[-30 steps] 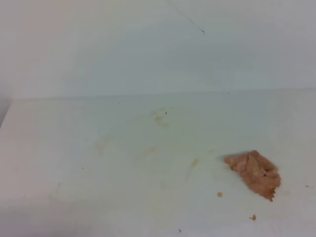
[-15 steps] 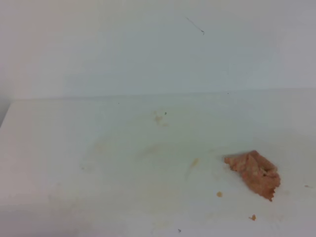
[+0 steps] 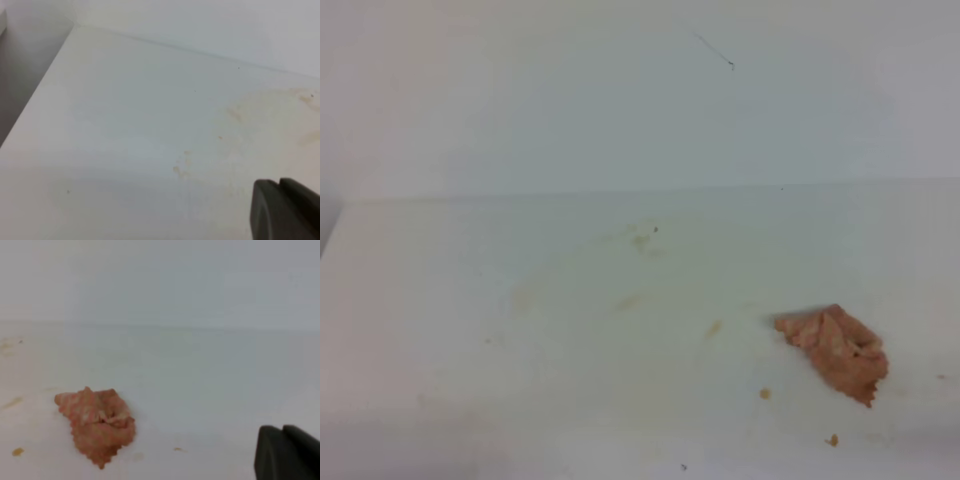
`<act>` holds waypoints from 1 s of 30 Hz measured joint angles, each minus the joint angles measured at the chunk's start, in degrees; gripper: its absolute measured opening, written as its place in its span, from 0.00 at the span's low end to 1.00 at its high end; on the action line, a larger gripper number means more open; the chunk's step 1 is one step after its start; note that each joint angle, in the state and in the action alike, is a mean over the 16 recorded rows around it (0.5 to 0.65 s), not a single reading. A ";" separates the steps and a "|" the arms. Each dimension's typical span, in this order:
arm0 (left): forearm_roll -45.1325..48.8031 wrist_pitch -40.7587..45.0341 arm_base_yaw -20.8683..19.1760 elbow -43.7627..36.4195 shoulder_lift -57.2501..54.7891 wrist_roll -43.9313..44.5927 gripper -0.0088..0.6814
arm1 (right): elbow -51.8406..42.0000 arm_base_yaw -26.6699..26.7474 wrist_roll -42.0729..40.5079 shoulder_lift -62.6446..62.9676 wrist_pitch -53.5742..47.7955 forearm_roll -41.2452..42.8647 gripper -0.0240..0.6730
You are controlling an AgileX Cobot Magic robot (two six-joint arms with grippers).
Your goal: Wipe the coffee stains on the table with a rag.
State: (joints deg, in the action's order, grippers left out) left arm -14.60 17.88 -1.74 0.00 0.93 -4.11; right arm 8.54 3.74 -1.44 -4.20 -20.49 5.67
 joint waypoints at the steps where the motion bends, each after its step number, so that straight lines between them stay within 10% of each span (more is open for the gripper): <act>1: 0.00 0.00 0.00 0.00 -0.09 0.00 0.01 | -0.97 0.00 1.10 0.79 0.14 1.04 0.03; 30: 0.00 0.00 0.02 -0.42 0.56 0.00 0.01 | -9.03 0.00 13.55 5.79 1.63 12.50 0.03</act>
State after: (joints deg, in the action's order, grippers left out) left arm -14.60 17.88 -1.71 -0.42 1.48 -4.11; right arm -0.49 3.74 12.11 1.59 -18.87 18.17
